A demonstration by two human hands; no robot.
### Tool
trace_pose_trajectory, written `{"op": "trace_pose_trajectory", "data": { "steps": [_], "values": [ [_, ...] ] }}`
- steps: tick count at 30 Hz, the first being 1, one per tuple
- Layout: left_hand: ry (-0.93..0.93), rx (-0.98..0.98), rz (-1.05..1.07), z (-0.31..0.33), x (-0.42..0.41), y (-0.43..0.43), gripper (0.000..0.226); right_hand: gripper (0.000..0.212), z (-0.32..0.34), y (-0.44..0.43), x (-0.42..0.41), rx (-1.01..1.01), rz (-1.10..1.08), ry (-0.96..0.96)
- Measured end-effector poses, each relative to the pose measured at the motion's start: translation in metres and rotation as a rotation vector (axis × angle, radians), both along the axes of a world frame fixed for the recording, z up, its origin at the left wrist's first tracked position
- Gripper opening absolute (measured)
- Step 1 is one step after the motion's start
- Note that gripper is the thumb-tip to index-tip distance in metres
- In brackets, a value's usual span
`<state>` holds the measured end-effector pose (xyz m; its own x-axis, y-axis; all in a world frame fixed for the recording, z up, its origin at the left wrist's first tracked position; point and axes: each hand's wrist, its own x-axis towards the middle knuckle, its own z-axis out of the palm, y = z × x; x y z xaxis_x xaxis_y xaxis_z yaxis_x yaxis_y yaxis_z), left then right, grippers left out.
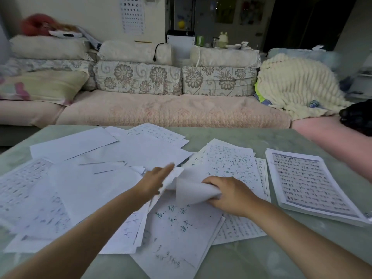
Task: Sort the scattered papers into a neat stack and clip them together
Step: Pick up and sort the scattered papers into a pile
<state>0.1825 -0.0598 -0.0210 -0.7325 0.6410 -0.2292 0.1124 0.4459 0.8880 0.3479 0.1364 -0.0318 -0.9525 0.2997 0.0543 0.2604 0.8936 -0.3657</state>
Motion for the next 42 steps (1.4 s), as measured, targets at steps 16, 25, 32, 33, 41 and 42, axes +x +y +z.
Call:
{"op": "trace_pose_trajectory", "data": {
  "steps": [16, 25, 32, 33, 41, 42],
  "values": [
    [-0.313, -0.112, -0.004, 0.017, 0.025, -0.009, 0.041, 0.088, 0.014, 0.002, 0.030, -0.639, 0.091, -0.243],
    [-0.023, -0.043, -0.104, 0.057, 0.009, -0.042, 0.044, 0.043, 0.007, 0.016, 0.022, -0.712, -0.277, 0.040],
    [-0.071, 0.258, -0.039, 0.054, 0.008, -0.021, 0.044, 0.040, 0.018, 0.017, 0.015, -1.285, -0.329, -0.074],
    [-0.063, 0.268, -0.030, 0.053, 0.007, -0.019, 0.044, 0.039, 0.019, 0.019, 0.013, -1.317, -0.349, -0.045],
    [0.128, 0.217, -0.002, 0.041, 0.008, 0.033, 0.046, 0.043, 0.027, 0.068, 0.005, -1.250, -0.612, 0.288],
    [0.152, 0.207, -0.009, 0.037, 0.009, 0.047, 0.049, 0.047, 0.025, 0.078, 0.006, -1.144, -0.659, 0.335]
  ]
}}
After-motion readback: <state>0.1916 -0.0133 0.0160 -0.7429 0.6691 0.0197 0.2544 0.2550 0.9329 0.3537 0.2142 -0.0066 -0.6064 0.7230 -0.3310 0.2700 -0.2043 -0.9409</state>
